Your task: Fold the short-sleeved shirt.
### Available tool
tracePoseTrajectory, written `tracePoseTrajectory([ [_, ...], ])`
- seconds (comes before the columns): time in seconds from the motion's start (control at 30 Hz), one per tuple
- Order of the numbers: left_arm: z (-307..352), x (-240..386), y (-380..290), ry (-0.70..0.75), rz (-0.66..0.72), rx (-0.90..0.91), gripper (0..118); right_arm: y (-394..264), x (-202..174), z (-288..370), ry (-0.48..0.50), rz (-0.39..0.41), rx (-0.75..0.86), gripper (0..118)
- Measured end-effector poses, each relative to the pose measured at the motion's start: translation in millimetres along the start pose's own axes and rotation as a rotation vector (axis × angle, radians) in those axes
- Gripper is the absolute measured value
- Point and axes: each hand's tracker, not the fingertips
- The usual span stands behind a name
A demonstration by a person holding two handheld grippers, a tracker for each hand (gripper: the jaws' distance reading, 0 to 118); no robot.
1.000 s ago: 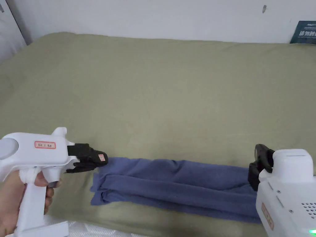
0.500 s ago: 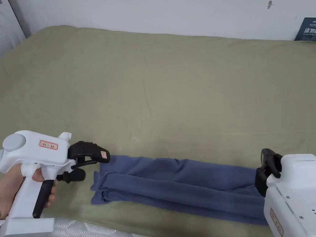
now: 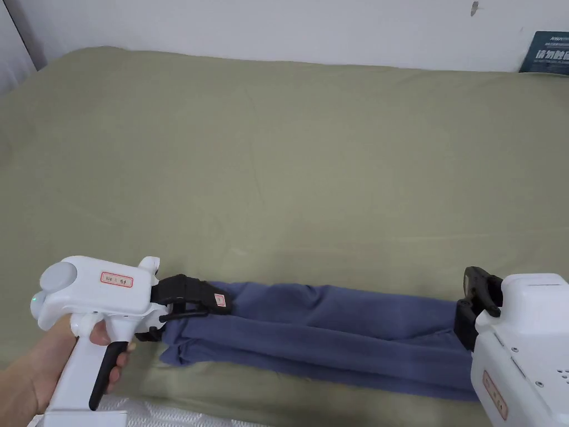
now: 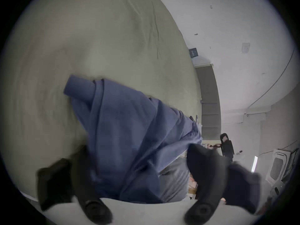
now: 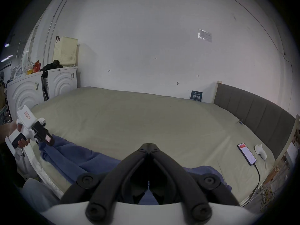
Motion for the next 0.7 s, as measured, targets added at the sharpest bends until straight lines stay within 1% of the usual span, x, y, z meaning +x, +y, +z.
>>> tracePoseTrajectory([
  [0.03, 2, -1, 1, 0.02, -0.001, 0.016, 11, 0, 0, 1, 0.002, 0.002, 0.0, 0],
  [0.07, 2, -3, 1, 0.073, 0.019, 0.032, 11, 0, 0, 3, 0.006, 0.006, 0.0, 0],
  [0.1, 1, -5, 1, 0.095, 0.036, 0.052, 11, 0, 0, 5, 0.01, 0.009, 0.001, 0],
  [0.17, 5, -8, -2, 0.032, 0.045, 0.029, 11, 1, -1, 8, 0.016, 0.01, 0.005, 0],
  [0.27, 16, 0, -8, 0.037, 0.03, 0.076, 11, 5, 0, 12, 0.024, 0.012, 0.014, 0],
  [0.4, 46, 6, -17, 0.056, 0.014, 0.175, 11, 10, 4, 16, 0.024, 0.014, 0.032, 0],
  [0.53, 86, 8, -27, 0.106, -0.005, 0.242, 11, 15, 9, 18, 0.021, 0.01, 0.046, 0],
  [0.57, 95, 9, -29, 0.145, -0.019, 0.265, 11, 16, 10, 19, 0.021, 0.008, 0.049, 0],
  [0.63, 105, 19, -34, 0.218, -0.061, 0.284, 11, 17, 11, 20, 0.018, 0.002, 0.06, 0],
  [0.7, 106, 33, -38, 0.246, -0.112, 0.271, 11, 17, 11, 19, 0.014, 0.0, 0.068, 0],
])
